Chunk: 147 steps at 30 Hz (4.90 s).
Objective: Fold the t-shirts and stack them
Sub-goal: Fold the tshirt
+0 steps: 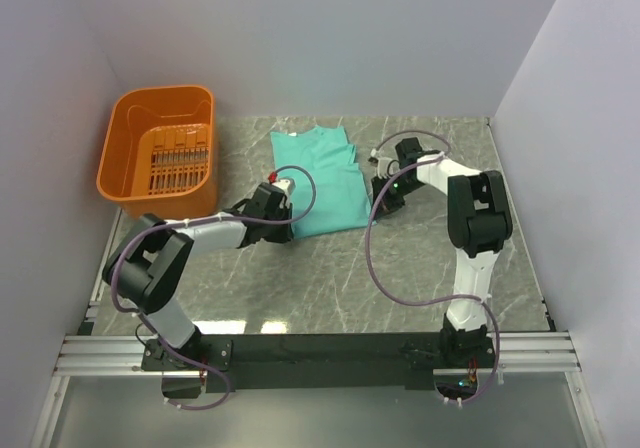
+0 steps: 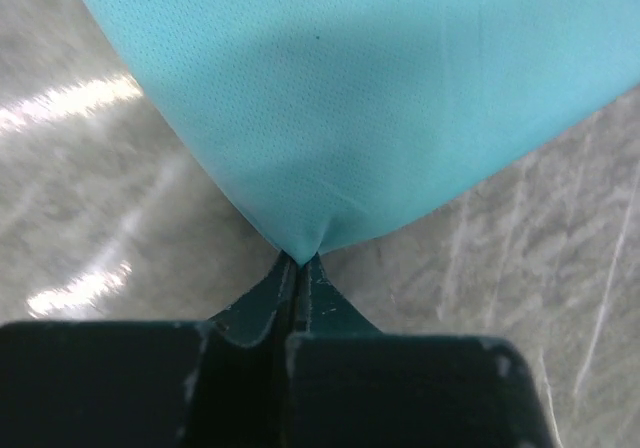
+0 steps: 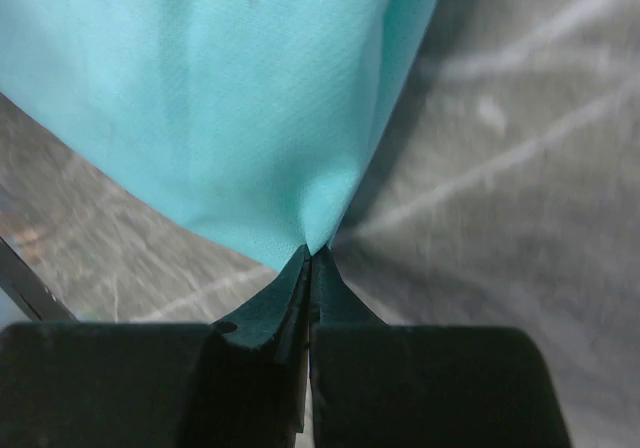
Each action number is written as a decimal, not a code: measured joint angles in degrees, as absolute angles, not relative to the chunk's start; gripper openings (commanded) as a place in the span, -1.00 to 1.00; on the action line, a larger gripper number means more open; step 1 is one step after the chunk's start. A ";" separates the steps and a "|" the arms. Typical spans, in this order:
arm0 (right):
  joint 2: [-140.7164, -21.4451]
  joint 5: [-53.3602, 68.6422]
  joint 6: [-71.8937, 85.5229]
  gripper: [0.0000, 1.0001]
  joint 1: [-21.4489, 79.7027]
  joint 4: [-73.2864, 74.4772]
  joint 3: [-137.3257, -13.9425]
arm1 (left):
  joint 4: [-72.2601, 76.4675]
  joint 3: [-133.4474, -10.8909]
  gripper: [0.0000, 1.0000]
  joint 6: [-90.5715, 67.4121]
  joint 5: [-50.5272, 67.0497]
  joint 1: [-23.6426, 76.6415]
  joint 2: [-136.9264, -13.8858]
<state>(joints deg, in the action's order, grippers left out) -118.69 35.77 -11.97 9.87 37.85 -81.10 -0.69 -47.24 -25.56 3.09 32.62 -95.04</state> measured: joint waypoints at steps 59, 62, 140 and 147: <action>-73.06 33.19 -102.02 0.08 9.80 41.78 -36.32 | 0.08 -33.01 0.07 12.91 -16.14 78.46 -77.30; -73.60 32.27 -101.86 0.07 10.37 40.62 -35.88 | 1.32 -33.01 0.06 13.17 -16.51 78.46 -78.06; -107.35 57.69 -63.77 -1.00 10.35 69.30 -100.97 | -7.11 -52.31 -0.99 27.57 30.17 28.53 -73.95; -112.88 58.67 -51.03 -1.00 9.78 62.15 -105.19 | -1.63 -52.86 -0.99 25.15 32.29 22.85 -79.18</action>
